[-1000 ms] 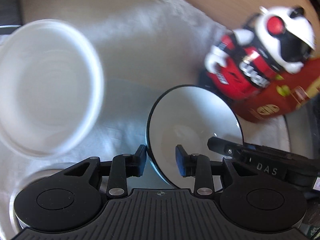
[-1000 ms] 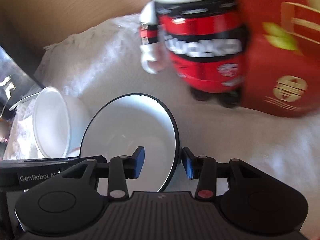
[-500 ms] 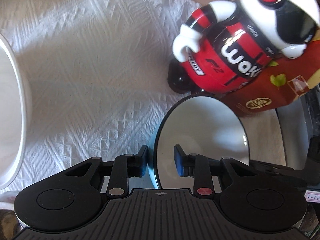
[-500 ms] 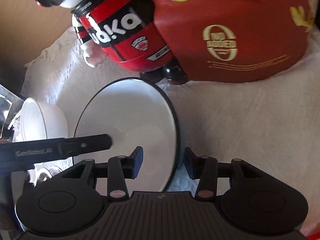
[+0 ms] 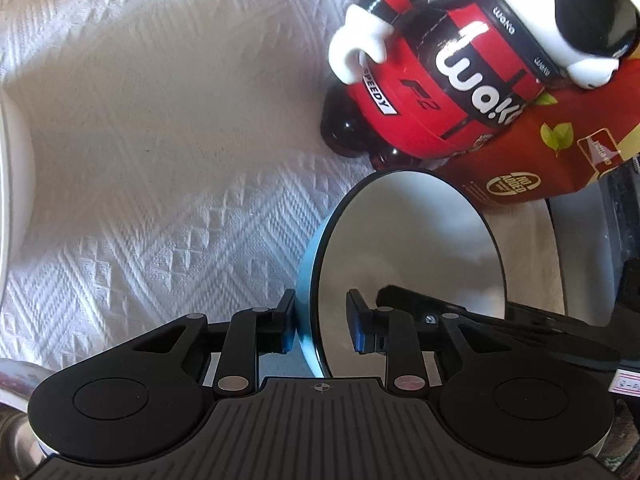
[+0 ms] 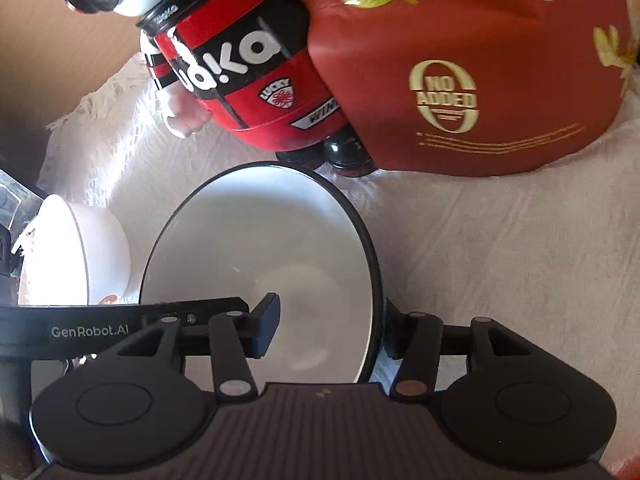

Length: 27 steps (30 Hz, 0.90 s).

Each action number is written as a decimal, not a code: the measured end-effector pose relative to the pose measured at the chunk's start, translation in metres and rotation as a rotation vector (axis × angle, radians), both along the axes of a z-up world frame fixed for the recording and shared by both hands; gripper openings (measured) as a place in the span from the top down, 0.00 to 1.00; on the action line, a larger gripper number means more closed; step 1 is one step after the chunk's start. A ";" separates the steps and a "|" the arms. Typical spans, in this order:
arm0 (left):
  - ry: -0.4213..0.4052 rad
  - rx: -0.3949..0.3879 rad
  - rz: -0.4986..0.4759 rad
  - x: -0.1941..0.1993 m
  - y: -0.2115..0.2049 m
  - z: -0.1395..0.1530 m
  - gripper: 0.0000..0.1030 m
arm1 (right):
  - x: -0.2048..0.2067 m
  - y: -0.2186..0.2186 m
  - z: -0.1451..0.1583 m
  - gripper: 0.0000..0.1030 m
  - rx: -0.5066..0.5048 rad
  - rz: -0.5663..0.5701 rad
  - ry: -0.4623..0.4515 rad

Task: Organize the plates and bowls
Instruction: 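Lift the blue bowl with both grippers toward the steel bowl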

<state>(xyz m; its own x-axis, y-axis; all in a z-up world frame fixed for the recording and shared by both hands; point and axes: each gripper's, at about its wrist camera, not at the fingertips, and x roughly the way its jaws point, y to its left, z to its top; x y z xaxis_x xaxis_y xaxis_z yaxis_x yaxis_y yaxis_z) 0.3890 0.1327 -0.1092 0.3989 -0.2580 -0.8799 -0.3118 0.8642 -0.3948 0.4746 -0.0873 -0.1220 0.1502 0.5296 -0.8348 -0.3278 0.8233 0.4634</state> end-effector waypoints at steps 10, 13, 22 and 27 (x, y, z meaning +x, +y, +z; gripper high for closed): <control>0.005 0.045 -0.002 0.014 -0.015 -0.013 0.72 | -0.003 -0.008 -0.004 0.49 0.024 -0.032 0.012; 0.009 0.055 -0.005 0.014 -0.015 -0.012 0.72 | -0.005 -0.009 -0.002 0.49 0.022 -0.051 0.014; 0.009 0.004 -0.012 0.011 -0.007 -0.014 0.73 | -0.007 -0.003 -0.001 0.49 -0.011 -0.050 -0.010; 0.005 0.004 -0.005 0.012 -0.006 -0.016 0.73 | -0.007 -0.003 -0.002 0.48 -0.005 -0.040 0.004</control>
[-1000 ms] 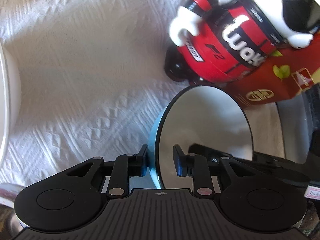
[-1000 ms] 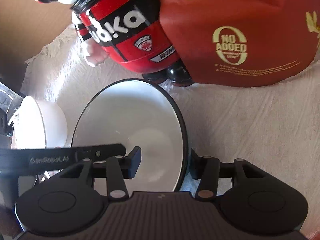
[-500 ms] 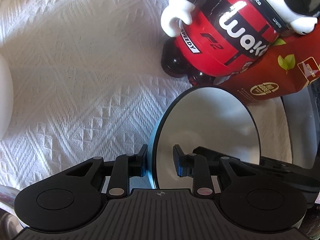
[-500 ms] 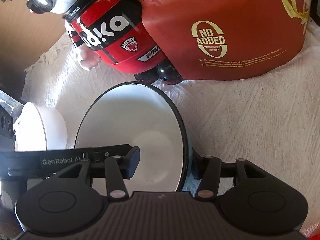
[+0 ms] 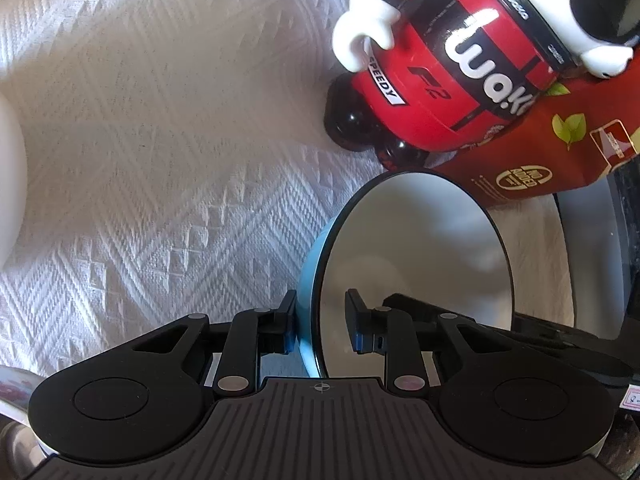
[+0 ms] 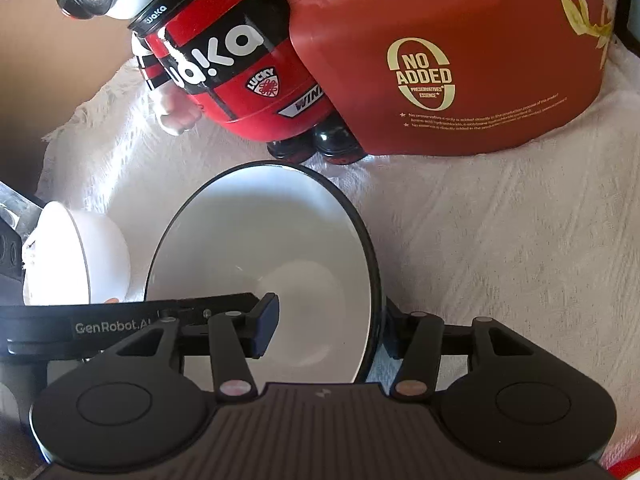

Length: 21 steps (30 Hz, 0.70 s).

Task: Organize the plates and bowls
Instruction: 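Lift the blue bowl with both grippers toward the steel bowl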

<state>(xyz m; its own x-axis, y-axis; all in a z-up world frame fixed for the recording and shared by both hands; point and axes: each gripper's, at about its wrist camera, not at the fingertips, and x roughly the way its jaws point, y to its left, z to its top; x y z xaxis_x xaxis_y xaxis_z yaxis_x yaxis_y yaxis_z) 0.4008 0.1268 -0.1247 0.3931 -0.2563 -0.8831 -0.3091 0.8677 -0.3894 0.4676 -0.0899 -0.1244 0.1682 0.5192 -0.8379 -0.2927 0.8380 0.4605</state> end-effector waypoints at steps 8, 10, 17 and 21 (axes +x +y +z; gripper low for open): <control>-0.014 0.004 0.010 0.006 0.010 0.001 0.74 | 0.006 0.013 0.001 0.48 -0.012 0.027 -0.043; -0.013 0.002 0.015 0.007 0.010 -0.002 0.74 | 0.006 0.013 0.000 0.48 -0.010 0.028 -0.043; -0.036 0.038 0.021 0.001 0.006 0.008 0.72 | 0.003 0.008 0.012 0.47 0.034 0.031 -0.058; -0.087 0.045 0.018 -0.010 0.007 0.027 0.72 | -0.006 0.008 0.034 0.47 0.044 0.030 -0.120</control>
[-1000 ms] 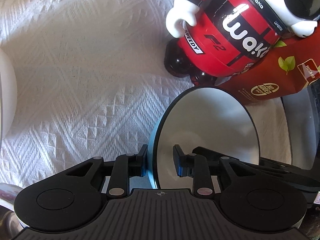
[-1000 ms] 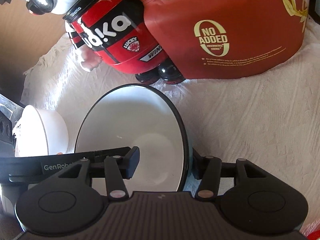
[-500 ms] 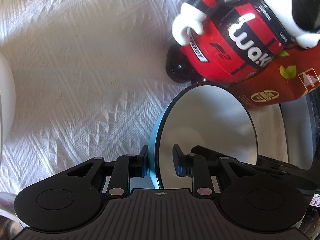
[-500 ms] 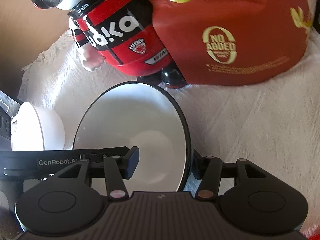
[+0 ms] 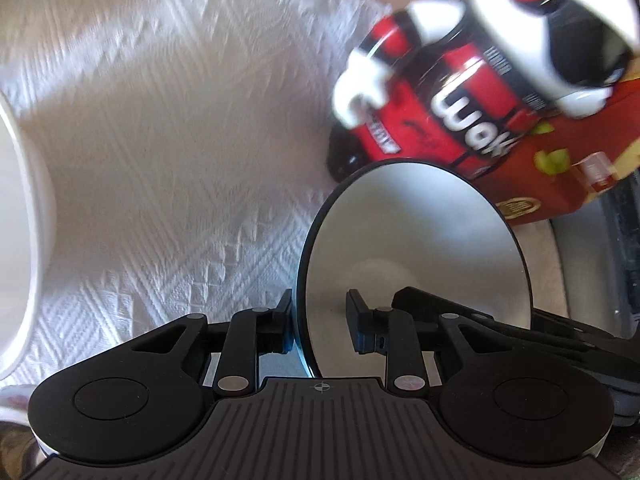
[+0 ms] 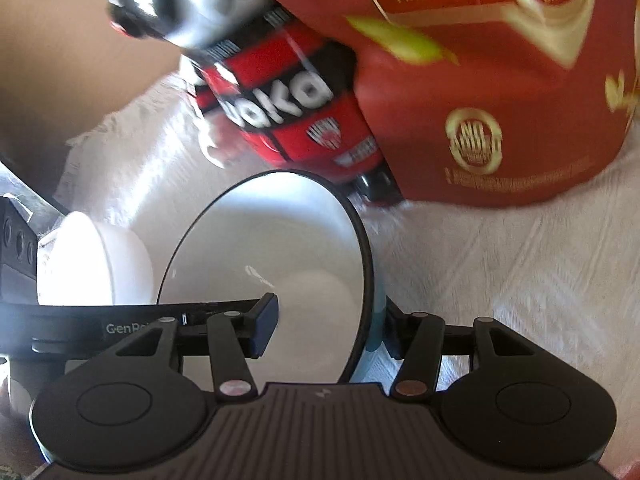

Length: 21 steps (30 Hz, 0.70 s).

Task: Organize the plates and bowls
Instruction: 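Lift the blue bowl with both grippers toward the steel bowl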

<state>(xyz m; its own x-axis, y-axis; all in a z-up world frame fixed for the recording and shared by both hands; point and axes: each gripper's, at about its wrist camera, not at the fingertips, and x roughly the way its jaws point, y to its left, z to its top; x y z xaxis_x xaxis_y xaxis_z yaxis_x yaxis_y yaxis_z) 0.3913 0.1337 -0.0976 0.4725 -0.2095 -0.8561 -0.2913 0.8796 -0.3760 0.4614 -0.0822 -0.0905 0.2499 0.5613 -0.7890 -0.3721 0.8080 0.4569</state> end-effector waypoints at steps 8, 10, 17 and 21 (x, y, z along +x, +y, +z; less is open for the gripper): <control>-0.054 0.027 -0.041 -0.045 -0.013 0.061 0.71 | -0.033 -0.014 0.047 0.47 0.048 -0.009 -0.019; -0.039 0.021 -0.066 -0.061 -0.017 0.069 0.71 | -0.048 -0.019 0.058 0.47 0.045 -0.004 -0.010; -0.017 -0.012 -0.148 -0.116 -0.030 0.073 0.71 | -0.104 -0.036 0.076 0.47 0.035 0.009 0.026; 0.022 0.036 -0.186 -0.133 -0.044 0.057 0.71 | -0.133 -0.041 0.062 0.46 0.004 0.015 0.048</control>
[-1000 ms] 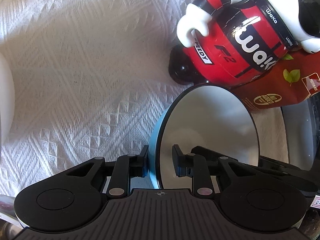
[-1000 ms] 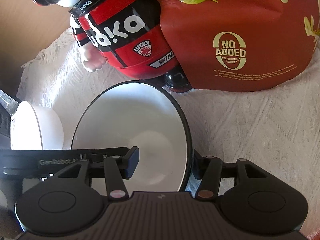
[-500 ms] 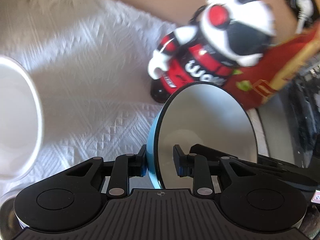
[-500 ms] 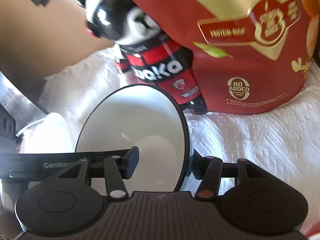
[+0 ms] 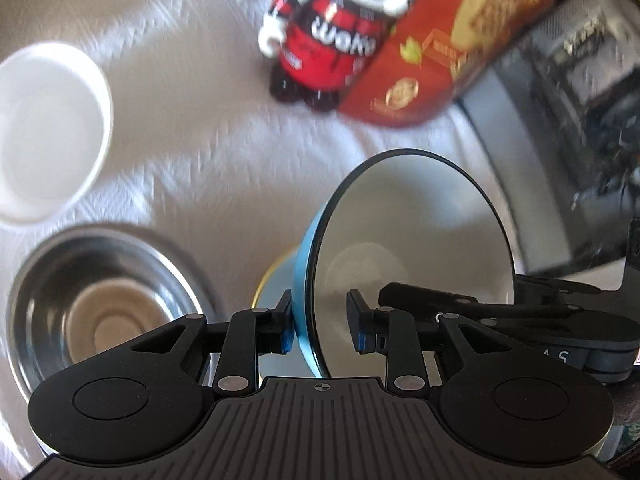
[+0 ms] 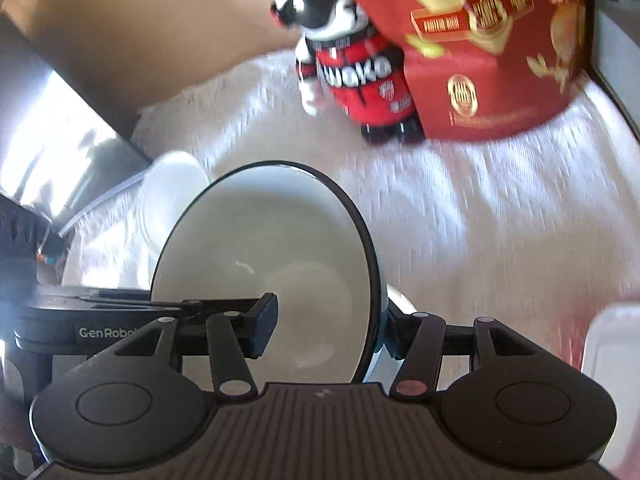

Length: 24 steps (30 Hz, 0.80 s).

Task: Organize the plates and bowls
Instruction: 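Lift the blue bowl with both grippers toward the steel bowl, then lower the blue bowl with both grippers onto the yellow-rimmed plate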

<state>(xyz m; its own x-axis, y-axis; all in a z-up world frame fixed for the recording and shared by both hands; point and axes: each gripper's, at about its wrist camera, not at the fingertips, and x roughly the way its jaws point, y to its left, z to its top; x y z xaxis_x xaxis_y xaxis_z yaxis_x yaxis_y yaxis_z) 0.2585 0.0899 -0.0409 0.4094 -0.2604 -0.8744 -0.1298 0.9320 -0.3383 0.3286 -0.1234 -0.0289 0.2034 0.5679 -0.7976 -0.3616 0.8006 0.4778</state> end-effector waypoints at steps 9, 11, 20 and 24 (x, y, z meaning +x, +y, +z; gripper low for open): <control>0.088 0.014 -0.029 -0.007 -0.008 -0.035 0.72 | -0.017 -0.007 -0.047 0.45 -0.025 -0.066 0.092; 0.089 0.025 -0.028 -0.005 -0.009 -0.040 0.72 | -0.019 -0.006 -0.049 0.45 -0.032 -0.066 0.080; 0.080 -0.010 -0.005 -0.004 0.004 -0.040 0.74 | -0.011 0.009 -0.055 0.45 -0.071 -0.047 0.056; 0.080 -0.020 -0.009 -0.007 0.009 -0.037 0.75 | -0.010 0.014 -0.055 0.45 -0.096 -0.021 0.045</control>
